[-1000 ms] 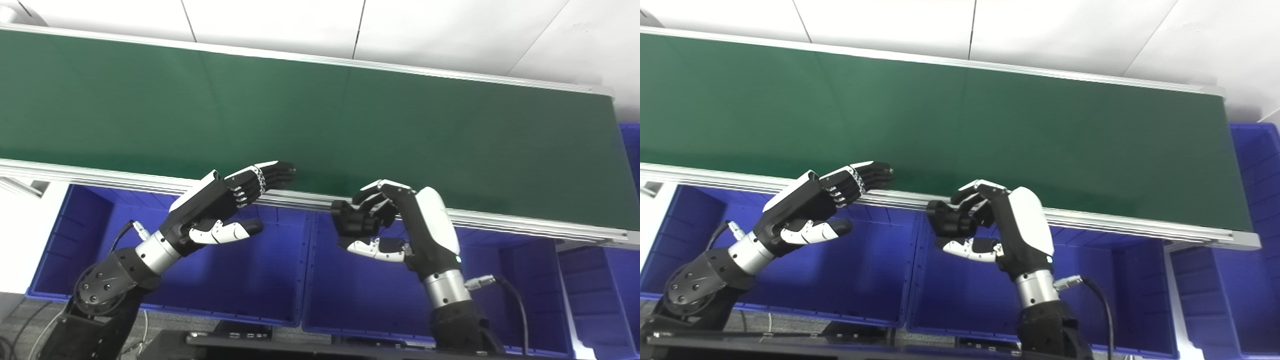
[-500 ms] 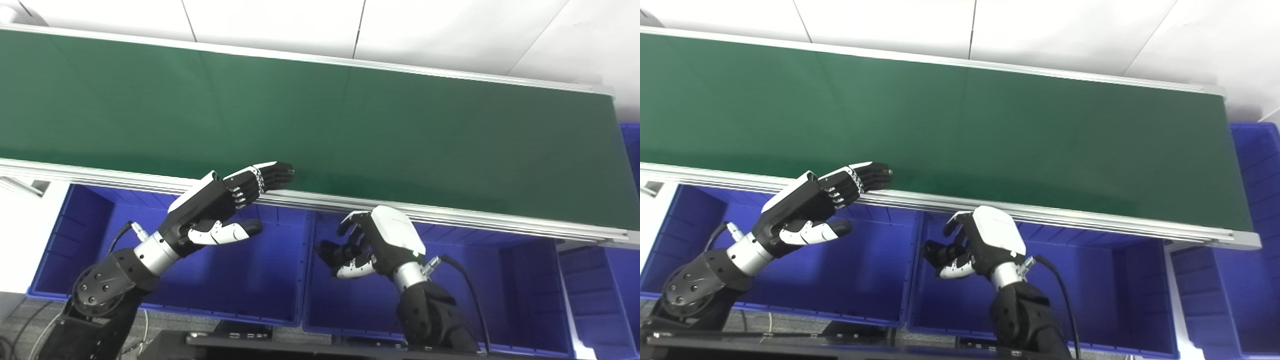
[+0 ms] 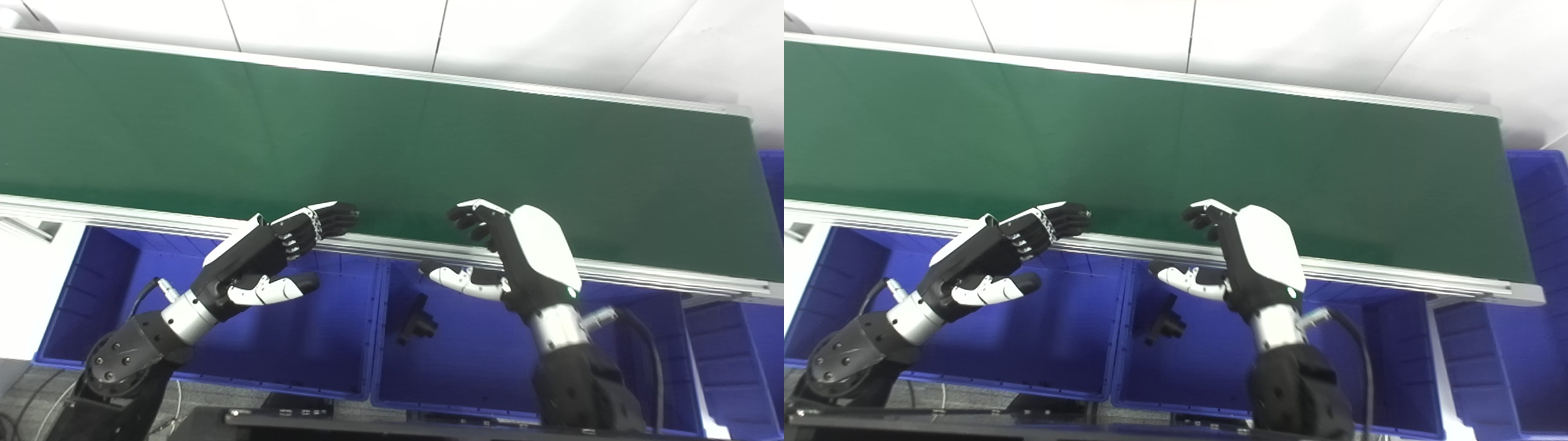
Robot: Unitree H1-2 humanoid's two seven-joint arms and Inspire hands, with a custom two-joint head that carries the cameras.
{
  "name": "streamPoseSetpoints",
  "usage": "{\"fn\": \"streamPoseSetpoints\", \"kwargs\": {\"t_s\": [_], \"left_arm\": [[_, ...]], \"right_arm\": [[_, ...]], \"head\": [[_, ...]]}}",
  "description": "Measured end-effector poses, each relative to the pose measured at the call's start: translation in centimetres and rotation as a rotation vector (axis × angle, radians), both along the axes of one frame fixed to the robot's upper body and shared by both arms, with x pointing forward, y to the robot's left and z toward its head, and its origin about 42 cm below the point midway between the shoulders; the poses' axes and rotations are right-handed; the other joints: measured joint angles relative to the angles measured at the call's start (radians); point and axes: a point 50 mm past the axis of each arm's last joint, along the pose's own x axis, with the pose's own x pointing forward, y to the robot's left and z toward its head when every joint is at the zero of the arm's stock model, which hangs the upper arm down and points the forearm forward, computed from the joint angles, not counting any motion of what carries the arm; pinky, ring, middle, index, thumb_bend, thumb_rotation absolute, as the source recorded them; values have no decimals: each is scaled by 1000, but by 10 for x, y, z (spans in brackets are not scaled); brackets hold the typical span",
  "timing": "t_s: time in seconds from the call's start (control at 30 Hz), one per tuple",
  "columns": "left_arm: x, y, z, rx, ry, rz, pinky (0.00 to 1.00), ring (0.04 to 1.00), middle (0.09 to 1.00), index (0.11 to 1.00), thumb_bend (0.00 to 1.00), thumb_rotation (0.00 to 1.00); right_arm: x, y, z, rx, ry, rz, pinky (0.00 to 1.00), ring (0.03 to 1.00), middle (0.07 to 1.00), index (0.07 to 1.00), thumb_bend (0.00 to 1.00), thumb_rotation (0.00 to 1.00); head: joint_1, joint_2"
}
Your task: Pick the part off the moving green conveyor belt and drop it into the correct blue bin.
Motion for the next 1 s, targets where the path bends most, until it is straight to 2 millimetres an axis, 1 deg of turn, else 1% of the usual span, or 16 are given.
{"fn": "streamPoseSetpoints", "kwargs": {"t_s": [0.03, 0.07, 0.13, 0.23, 0.3, 0.37, 0.4, 0.5, 0.63, 0.67, 0.73, 0.83, 0.87, 1.0], "left_arm": [[0, 0, 0, 0, -1, 0, 922, 908, 896, 868, 312, 445], [0, 0, 0, -1, -1, 0, 924, 911, 900, 870, 316, 446], [0, 0, 0, -2, -5, 0, 925, 911, 900, 870, 317, 448], [1, 1, 1, -6, -5, 4, 927, 914, 907, 878, 318, 456], [1, 2, 1, -5, -6, 6, 925, 915, 911, 882, 312, 447], [1, 2, 1, -3, -6, 6, 924, 918, 917, 889, 323, 464], [1, 2, 1, -2, -6, 6, 925, 923, 923, 895, 338, 487], [1, 2, 1, 18, -11, 1, 925, 929, 931, 906, 348, 510], [0, 3, 4, 56, -32, -9, 921, 933, 937, 916, 358, 532], [0, 2, 6, 61, -40, -12, 916, 933, 938, 917, 352, 528], [0, 2, 10, 76, -59, -21, 904, 927, 936, 916, 345, 529], [-1, 3, 15, 102, -80, -30, 892, 921, 936, 915, 351, 537], [-1, 3, 17, 103, -87, -34, 885, 918, 934, 912, 346, 509], [-2, 2, 19, 108, -94, -42, 890, 923, 939, 917, 345, 508]], "right_arm": [[-6, -4, -2, 51, -4, -1, 631, 717, 755, 733, 396, 533], [-12, -8, -4, 96, -7, -3, 676, 765, 796, 775, 381, 606], [-27, -15, -8, 179, -12, 16, 687, 777, 806, 786, 378, 625], [-46, -21, -16, 266, -4, 58, 706, 808, 851, 831, 370, 689], [-52, -23, -23, 309, -3, 72, 719, 819, 864, 847, 379, 751], [-54, -19, -30, 334, 1, 77, 728, 828, 877, 859, 389, 796], [-54, -16, -31, 341, 4, 83, 736, 837, 890, 871, 391, 824], [-57, -9, -34, 344, -4, 104, 745, 848, 902, 885, 375, 827], [-63, -4, -38, 343, 3, 102, 770, 871, 921, 900, 378, 860], [-64, -3, -38, 347, -1, 99, 775, 877, 925, 903, 380, 863], [-64, -1, -40, 355, -7, 94, 782, 885, 932, 910, 390, 881], [-64, 1, -45, 357, 4, 91, 806, 902, 942, 921, 388, 892], [-64, 1, -44, 357, -1, 87, 819, 912, 950, 929, 380, 896], [-62, -1, -44, 357, -16, 75, 799, 899, 943, 922, 374, 885]], "head": [[-2, 0], [0, 0], [0, 0], [-8, 2], [-11, 2], [-6, 2], [-2, 0], [-2, 0], [8, 0], [-8, 0], [-8, 2], [6, 3], [15, 5], [24, 5]]}}
